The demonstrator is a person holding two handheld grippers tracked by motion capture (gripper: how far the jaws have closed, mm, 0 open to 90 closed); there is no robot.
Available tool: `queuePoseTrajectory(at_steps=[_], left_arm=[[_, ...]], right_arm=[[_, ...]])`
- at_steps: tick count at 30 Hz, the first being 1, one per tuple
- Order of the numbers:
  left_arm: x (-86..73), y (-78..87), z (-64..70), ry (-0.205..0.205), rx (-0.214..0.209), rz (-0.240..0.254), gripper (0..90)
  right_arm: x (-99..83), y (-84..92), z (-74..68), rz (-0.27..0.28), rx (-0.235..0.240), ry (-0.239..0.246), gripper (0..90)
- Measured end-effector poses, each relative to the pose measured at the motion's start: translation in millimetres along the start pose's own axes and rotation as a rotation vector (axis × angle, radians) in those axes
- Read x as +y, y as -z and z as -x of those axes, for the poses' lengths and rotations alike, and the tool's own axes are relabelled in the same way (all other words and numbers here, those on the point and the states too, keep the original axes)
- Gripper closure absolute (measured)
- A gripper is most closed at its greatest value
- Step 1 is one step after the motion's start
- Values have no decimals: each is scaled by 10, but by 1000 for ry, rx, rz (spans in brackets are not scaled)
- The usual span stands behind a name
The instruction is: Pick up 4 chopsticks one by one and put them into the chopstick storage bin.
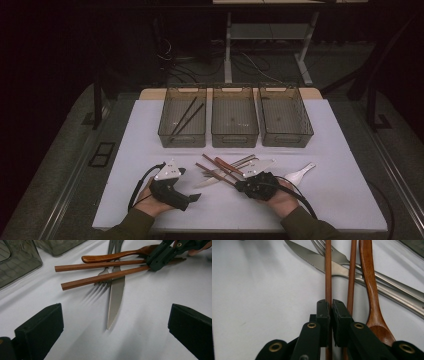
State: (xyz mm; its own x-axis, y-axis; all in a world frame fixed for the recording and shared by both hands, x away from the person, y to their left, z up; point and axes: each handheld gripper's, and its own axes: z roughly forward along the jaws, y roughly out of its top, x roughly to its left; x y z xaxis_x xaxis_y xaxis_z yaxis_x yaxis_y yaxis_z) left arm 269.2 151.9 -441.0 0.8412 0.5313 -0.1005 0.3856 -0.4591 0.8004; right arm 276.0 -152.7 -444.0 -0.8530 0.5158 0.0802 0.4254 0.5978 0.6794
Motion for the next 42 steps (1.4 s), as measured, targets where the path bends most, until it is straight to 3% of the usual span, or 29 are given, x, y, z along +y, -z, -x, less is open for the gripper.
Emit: queuePoseTrajectory(at_steps=[30, 42], left_arm=[[-2, 0, 2, -2, -6, 0, 0], [-4, 3, 1, -1, -8, 5, 0]], right_arm=[[35, 306, 132, 109, 47, -11, 843], [29, 443, 247, 151, 40, -47, 843]])
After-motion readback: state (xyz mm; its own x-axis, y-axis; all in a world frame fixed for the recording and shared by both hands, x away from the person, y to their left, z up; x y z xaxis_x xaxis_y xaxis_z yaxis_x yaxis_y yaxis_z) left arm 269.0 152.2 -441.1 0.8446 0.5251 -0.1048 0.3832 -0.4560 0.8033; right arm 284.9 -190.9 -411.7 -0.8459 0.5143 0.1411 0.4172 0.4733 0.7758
